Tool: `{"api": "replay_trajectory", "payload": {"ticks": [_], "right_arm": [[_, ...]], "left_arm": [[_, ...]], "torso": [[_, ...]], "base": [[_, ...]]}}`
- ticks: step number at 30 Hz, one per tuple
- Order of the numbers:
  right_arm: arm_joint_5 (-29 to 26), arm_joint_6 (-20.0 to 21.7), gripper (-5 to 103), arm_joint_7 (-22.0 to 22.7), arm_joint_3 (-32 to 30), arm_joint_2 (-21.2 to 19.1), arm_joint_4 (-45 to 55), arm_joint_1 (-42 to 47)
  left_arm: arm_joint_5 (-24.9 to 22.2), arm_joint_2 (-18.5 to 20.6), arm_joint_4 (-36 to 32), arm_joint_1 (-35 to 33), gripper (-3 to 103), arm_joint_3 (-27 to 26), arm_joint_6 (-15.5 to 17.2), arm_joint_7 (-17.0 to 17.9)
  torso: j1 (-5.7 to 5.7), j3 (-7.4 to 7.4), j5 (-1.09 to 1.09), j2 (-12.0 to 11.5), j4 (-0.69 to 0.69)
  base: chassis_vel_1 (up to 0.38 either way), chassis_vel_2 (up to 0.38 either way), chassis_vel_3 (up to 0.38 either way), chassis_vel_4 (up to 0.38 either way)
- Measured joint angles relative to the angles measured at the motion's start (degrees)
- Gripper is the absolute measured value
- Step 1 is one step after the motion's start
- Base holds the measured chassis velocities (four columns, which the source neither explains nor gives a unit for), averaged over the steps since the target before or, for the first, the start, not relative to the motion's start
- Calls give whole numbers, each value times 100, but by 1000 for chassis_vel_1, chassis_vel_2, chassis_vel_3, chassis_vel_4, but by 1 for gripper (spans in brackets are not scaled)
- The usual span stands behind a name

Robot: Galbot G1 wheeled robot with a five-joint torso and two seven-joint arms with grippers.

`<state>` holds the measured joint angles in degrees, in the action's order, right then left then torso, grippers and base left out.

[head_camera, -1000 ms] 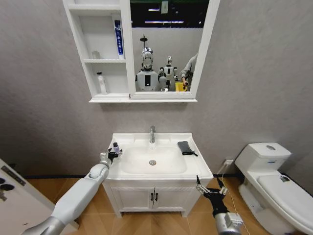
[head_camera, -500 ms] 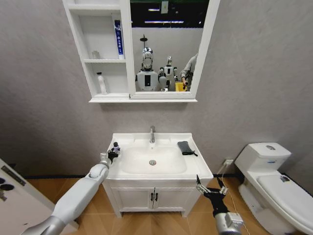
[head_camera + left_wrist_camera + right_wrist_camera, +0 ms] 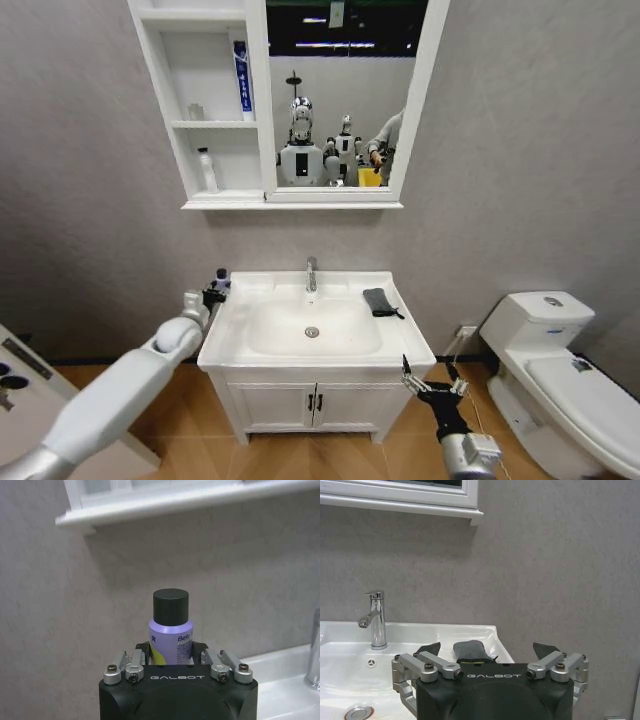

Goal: Move facial cleanser and shampoo from washbasin to cabinet, then wipe washbasin with towel.

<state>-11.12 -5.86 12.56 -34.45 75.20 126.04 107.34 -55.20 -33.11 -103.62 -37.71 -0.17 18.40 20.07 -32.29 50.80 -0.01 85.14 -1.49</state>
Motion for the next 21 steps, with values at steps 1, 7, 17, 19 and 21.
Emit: {"api": "replay_trajectory", "payload": {"ticks": [1,7,17,19,21], "right_arm": [[-38,23,100,-12,29,-47,6,-71],[-20,23,100,-52,90,-17,-30,-119],[-44,-33,100,-77,74,-36,-25,-169],[-78,-106,100,-113,20,-35,-38,-131],[-94,-140,100,-130,-7,-34,-68,-112]], "left_arm": [[-1466,650,-978,465,43,-240,1083,303],[-3446,896,-1356,2028,43,100,1909,943],[-4257,-63,37,5028,43,2031,2229,1460],[-4184,-409,624,5376,43,2305,2294,1524],[-4128,-597,884,5509,43,2399,2323,1540]], "torso": [[1,0,5,0,-1],[1,0,0,0,-2],[0,1,2,-1,-4],[-1,1,1,-1,-2],[-1,2,1,-2,-1]], "base": [[0,0,0,0],[0,0,0,0],[0,0,0,0],[0,0,0,0],[0,0,0,0]]}}
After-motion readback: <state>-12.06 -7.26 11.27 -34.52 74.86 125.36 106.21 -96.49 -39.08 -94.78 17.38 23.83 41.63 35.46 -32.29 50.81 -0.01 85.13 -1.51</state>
